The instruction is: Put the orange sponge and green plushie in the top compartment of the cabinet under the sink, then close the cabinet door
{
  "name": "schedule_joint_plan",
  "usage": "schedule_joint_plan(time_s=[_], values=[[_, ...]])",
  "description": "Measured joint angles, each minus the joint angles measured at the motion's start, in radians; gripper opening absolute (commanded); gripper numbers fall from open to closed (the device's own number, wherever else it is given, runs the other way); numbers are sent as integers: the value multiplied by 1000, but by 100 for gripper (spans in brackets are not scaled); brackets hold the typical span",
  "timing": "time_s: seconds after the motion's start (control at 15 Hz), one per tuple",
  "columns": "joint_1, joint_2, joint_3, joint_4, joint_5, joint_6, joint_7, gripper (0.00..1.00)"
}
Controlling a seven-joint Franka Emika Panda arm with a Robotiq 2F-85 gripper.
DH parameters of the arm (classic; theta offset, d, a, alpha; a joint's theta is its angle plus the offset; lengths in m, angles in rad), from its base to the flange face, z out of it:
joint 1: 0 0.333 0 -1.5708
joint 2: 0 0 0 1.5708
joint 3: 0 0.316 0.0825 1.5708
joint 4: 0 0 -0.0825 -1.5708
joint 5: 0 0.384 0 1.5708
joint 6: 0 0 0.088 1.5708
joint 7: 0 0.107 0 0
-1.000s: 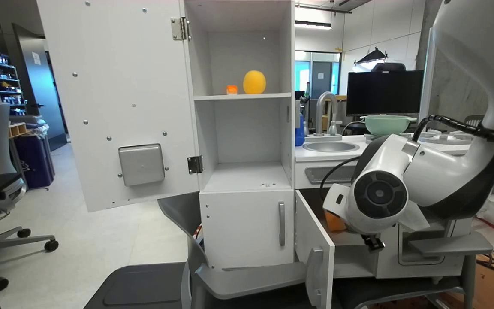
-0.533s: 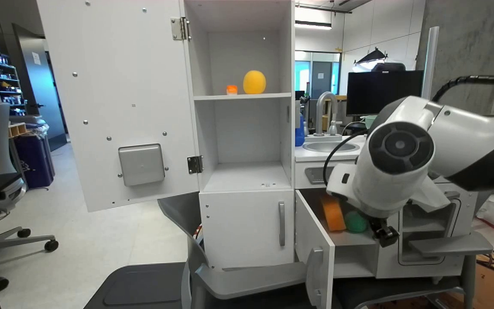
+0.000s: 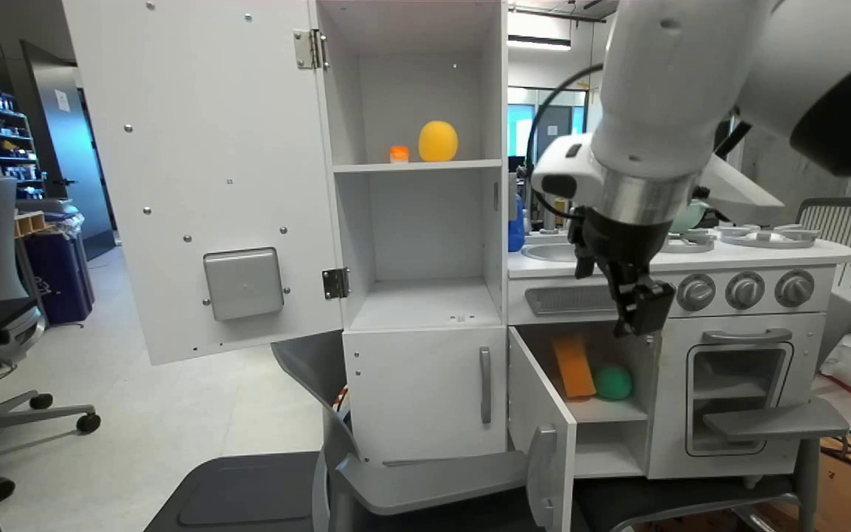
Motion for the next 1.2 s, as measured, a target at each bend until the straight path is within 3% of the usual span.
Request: schedule_joint_plan(time_s=[0.2, 0.4, 0.8, 1.2], values=[[75, -88, 34, -49, 220, -1, -111, 100], [173, -107, 43, -60, 320, -5, -118, 100], [229, -7, 55, -8, 327, -64, -67, 100], [254, 161, 12, 71, 329, -103, -76, 100]])
